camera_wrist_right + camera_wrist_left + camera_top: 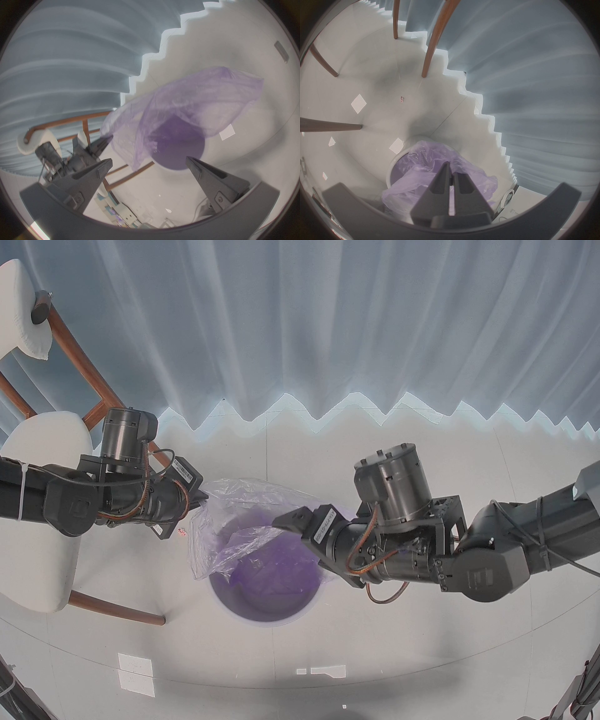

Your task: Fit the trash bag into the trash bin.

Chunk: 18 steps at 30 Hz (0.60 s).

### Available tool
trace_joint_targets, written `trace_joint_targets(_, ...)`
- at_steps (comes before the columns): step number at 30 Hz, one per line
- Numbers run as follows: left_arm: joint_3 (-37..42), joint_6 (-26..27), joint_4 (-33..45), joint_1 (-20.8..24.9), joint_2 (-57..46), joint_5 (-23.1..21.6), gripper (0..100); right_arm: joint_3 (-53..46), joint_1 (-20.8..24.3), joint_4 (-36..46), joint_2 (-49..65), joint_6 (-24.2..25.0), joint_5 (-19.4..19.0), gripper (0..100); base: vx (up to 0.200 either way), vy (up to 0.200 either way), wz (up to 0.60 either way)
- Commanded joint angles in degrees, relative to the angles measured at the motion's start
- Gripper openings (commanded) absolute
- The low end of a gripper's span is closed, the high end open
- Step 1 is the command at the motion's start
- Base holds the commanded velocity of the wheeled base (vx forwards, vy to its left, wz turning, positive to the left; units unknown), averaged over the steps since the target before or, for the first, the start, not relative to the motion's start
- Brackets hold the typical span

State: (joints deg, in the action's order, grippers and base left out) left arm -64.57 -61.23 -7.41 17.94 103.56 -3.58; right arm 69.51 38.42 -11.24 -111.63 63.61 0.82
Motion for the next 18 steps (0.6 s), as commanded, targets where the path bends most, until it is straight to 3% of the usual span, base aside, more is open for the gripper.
trace_joint_targets(1, 0.15, 1.20, -0.06, 0.07, -0.11, -0.02, 0, 5.55, -1.86, 0.52, -3.60, 2.66, 0.68, 100, 0.000, 0.000, 0.00)
trace_joint_targets(17, 0.24, 1.12, -1.55, -0.63, -0.38, 0.07, 0, 12.32, -3.36, 2.71, -9.57, 2.57, 1.82, 100, 0.000, 0.000, 0.00)
trace_joint_targets(18, 0.24, 1.12, -1.55, -0.63, -0.46, 0.07, 0, 12.93, -3.53, 2.80, -9.92, 2.57, 1.82, 0, 0.000, 0.000, 0.00)
